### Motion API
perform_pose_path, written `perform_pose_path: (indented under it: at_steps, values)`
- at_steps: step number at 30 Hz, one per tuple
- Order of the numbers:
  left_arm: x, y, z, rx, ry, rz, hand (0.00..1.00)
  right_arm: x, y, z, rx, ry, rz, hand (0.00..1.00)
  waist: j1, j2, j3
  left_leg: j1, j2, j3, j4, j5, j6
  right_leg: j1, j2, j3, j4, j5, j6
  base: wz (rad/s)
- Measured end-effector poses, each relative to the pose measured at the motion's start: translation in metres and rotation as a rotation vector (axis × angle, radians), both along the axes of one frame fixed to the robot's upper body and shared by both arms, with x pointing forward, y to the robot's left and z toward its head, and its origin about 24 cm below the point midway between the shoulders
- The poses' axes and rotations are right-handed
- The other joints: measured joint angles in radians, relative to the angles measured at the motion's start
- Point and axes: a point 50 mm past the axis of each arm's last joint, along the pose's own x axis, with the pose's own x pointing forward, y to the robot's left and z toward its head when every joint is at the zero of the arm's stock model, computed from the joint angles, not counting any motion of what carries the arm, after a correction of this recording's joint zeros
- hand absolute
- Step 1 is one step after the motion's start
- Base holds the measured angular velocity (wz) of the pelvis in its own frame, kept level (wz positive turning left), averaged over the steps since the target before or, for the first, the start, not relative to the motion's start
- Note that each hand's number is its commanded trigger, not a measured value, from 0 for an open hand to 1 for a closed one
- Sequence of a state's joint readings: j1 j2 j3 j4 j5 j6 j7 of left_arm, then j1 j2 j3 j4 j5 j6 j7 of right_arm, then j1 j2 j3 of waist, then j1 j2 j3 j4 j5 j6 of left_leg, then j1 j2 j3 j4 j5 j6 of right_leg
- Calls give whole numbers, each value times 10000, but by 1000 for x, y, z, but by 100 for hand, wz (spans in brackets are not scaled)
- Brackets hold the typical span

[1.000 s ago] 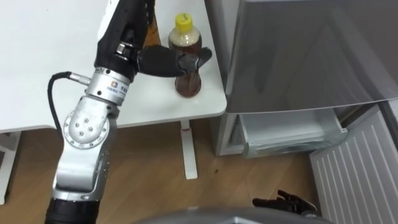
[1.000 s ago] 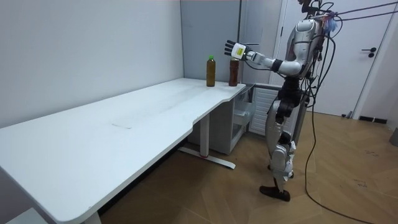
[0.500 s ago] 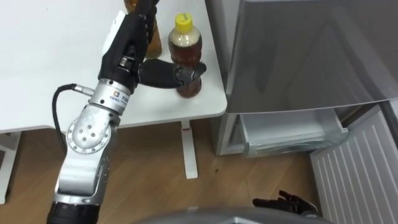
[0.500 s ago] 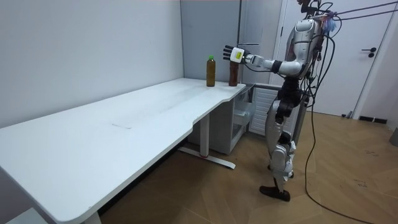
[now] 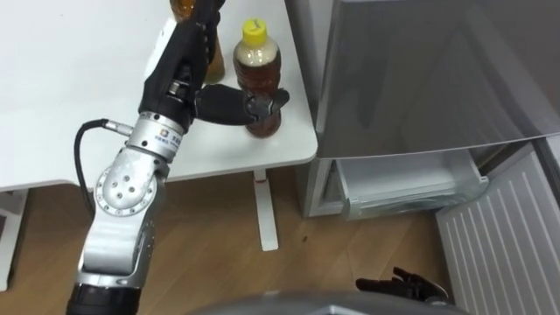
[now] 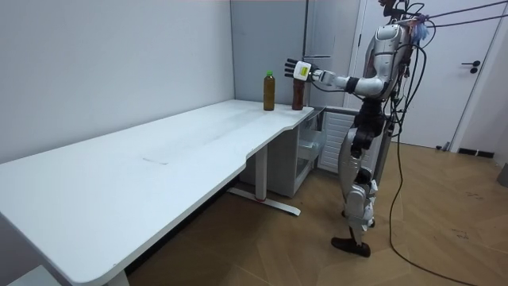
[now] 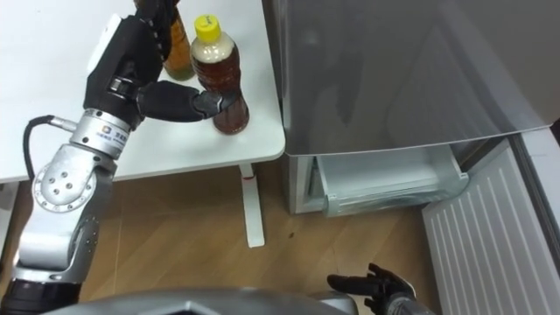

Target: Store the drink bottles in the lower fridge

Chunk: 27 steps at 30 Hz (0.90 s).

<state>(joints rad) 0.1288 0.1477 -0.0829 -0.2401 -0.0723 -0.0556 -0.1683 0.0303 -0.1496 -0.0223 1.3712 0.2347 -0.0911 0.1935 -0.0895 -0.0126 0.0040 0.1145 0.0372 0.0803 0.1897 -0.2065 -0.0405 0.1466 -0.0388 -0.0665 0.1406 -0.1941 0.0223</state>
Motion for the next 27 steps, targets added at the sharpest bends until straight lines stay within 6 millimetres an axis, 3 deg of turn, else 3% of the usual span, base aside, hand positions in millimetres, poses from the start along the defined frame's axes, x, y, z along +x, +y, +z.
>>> perform_pose_path:
  at_steps: [12, 27]
  values:
    - [3, -2, -19, -638, 1057, -88, 0, 3, 1, 0, 18, -4, 111, 0, -179, -15, 15, -3, 4, 3, -2, 0, 0, -23, 4, 13, -7, 3, -4, 0]
    - [11, -2, -21, -1592, 1387, -200, 0, 4, 1, 0, -199, -49, 66, 0, -250, 26, 45, 49, 35, 142, -6, 0, 0, -46, 25, 181, -4, 15, -21, -2]
